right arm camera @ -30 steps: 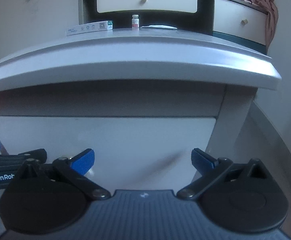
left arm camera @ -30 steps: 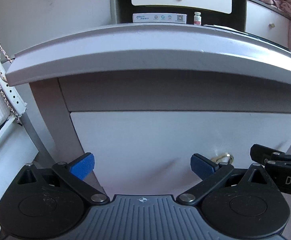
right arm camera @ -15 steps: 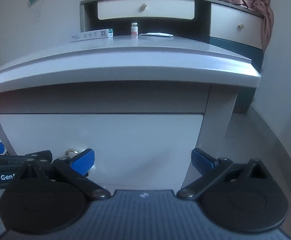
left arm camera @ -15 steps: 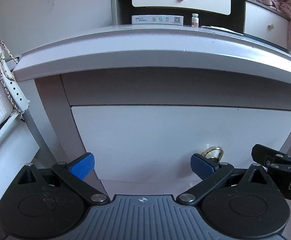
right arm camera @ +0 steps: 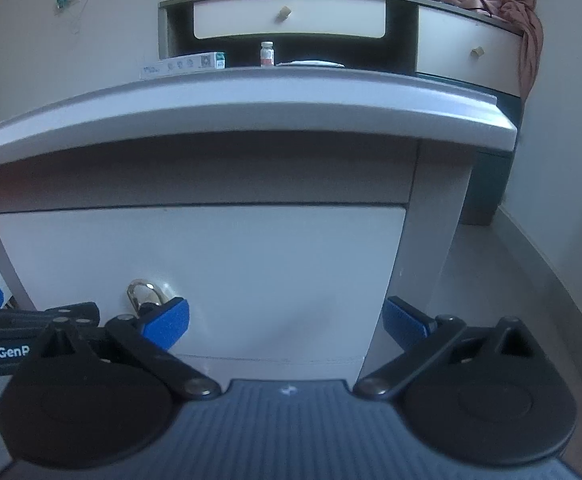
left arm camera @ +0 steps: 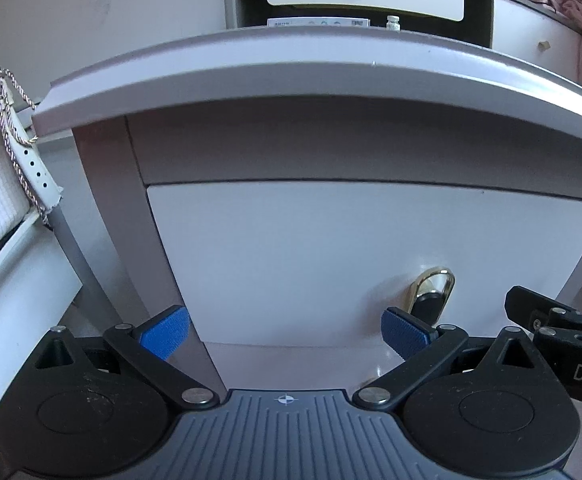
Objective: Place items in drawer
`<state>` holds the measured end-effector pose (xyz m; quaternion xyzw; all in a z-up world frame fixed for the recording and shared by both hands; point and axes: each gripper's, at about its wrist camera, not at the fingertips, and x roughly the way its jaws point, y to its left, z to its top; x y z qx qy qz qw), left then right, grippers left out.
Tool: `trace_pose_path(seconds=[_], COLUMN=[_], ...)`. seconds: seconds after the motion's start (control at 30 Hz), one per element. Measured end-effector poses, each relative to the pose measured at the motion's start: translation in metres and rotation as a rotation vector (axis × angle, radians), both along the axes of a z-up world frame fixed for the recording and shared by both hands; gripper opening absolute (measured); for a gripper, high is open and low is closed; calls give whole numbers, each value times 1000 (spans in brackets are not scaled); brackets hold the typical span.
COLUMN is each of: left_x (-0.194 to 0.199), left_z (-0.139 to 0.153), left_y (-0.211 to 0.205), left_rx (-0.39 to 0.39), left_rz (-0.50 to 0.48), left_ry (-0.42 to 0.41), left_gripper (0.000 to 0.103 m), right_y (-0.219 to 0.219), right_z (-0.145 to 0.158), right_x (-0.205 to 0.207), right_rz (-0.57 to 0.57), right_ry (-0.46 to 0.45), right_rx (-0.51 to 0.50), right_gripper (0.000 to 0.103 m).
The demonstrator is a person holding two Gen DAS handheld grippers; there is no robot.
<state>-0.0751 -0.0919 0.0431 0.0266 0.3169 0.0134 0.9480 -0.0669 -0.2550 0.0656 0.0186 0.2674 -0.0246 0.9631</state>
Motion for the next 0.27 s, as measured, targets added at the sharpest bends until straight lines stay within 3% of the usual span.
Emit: trace_pose_path(seconds=[0.27], left_x=[-3], left_z=[-2], left_y=[2], left_rx=[-4], left_rz=[2], left_ry=[2], left_gripper=[103], right_y=[2], right_z=[-3], right_x=[-2], right_rz=[1], right_ry=[0], right_rx=[-3], right_gripper=[103])
